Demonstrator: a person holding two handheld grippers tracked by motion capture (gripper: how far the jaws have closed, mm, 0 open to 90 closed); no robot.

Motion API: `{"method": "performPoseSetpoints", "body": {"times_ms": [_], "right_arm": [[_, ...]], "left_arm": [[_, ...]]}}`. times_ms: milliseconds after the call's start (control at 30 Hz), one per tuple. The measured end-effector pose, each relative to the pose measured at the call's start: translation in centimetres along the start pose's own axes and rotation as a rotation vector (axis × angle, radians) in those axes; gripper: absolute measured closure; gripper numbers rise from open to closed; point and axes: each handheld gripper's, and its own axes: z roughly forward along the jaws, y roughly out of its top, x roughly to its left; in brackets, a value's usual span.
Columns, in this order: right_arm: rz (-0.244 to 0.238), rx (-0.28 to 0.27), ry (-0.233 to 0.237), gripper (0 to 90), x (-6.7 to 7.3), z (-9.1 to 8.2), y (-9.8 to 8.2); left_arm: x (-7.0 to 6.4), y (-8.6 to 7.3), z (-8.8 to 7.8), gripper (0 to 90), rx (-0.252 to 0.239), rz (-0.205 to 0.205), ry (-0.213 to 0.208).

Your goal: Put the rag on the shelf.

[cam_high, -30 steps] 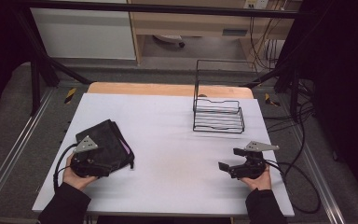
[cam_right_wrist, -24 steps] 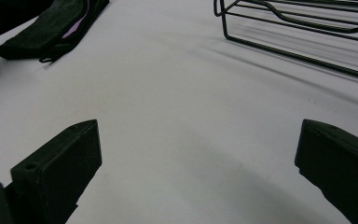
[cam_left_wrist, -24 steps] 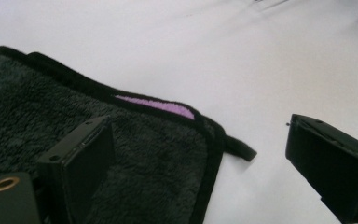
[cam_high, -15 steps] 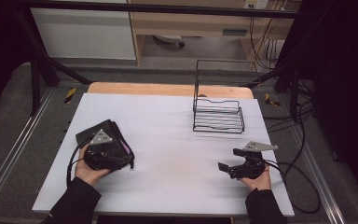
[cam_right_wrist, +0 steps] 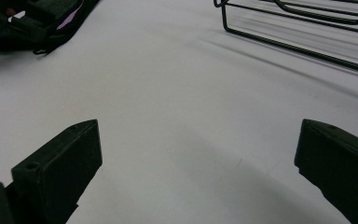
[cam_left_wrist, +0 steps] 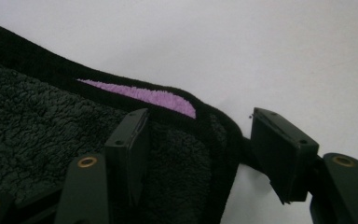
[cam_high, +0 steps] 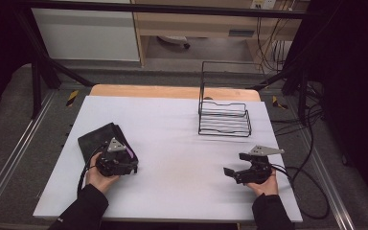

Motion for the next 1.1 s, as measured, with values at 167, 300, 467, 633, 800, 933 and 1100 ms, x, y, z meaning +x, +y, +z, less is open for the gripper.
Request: {"method": "performPoseSetpoints", "body": {"times_ms": [167, 300, 467, 633, 800, 933, 1100], "right_arm": [[0.001, -0.003, -0.001, 1.1, 0.0, 0.0, 0.0], [-0.001, 0.0, -0.001, 1.1, 0.0, 0.0, 0.0], [0.0, -0.001, -0.001, 1.1, 0.0, 0.0, 0.0], [0.001, -0.004, -0.003, 1.1, 0.0, 0.0, 0.0], [0.001, -0.003, -0.004, 1.1, 0.0, 0.0, 0.0], [-0.001, -0.005, -0.002, 1.2, 0.0, -0.1, 0.0], [0.003, -0.003, -0.001, 1.2, 0.0, 0.0, 0.0]], "left_arm": [[-0.3, -0.1, 0.5, 39.6, 0.012, 0.012, 0.028], [-0.6, -0.1, 0.7, 40.3, 0.023, 0.033, 0.057], [-0.7, -0.1, 0.8, 43.2, 0.027, 0.037, 0.08], [-0.1, -0.1, 0.6, 61.7, 0.024, 0.016, 0.091], [0.1, 0.0, 0.6, 64.7, 0.029, 0.014, 0.094], [0.3, -0.1, 0.5, 68.5, 0.021, 0.004, 0.088], [0.6, -0.1, 0.1, 73.3, 0.011, -0.005, 0.043]]}}
